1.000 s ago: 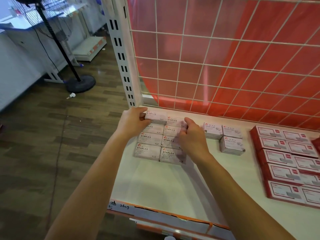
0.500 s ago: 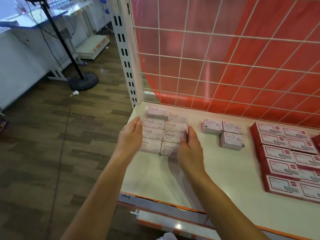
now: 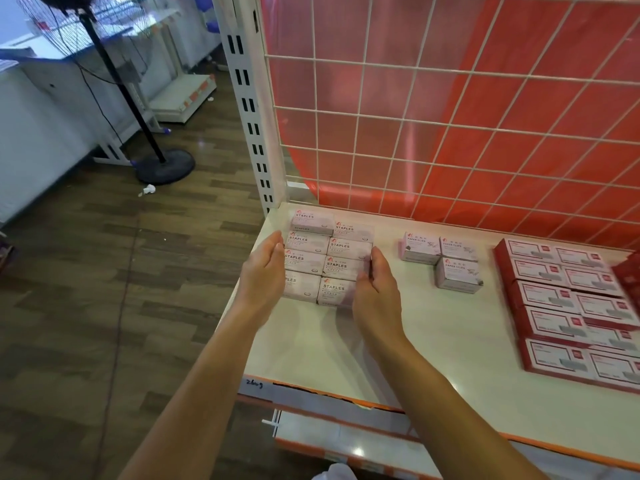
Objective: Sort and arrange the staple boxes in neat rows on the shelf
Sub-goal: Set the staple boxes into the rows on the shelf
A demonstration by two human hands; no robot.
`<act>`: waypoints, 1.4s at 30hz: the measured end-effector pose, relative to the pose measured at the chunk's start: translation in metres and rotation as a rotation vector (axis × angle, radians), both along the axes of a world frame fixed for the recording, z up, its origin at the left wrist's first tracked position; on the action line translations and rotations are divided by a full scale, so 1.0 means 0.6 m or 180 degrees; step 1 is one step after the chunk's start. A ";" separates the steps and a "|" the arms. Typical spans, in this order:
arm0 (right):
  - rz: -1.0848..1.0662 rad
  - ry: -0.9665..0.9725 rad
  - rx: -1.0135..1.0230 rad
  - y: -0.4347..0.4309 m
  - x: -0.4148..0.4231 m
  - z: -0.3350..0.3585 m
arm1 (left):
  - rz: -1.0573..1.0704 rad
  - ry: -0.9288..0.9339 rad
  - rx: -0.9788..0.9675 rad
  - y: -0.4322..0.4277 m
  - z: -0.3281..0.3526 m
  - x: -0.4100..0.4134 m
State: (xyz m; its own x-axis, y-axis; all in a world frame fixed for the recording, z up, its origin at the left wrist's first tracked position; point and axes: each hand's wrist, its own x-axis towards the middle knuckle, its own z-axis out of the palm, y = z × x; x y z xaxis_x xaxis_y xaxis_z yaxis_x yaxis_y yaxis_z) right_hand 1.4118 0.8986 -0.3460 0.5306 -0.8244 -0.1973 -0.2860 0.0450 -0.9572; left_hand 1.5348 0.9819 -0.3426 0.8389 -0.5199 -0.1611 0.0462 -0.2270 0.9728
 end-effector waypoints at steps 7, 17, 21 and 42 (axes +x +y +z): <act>0.0030 -0.0086 0.0067 -0.006 -0.012 0.016 | -0.0121 -0.0503 0.0352 -0.003 0.009 -0.009; 0.0437 0.0465 -0.1200 -0.033 -0.071 0.048 | -0.0642 -0.2215 0.1251 -0.067 0.034 -0.101; 0.0405 0.0847 -0.1765 -0.057 -0.109 0.053 | -0.1026 -0.2573 0.1444 -0.105 0.040 -0.148; -0.0698 0.1508 -0.2314 -0.320 -0.474 0.098 | -0.2039 -0.3598 0.0824 -0.406 0.081 -0.489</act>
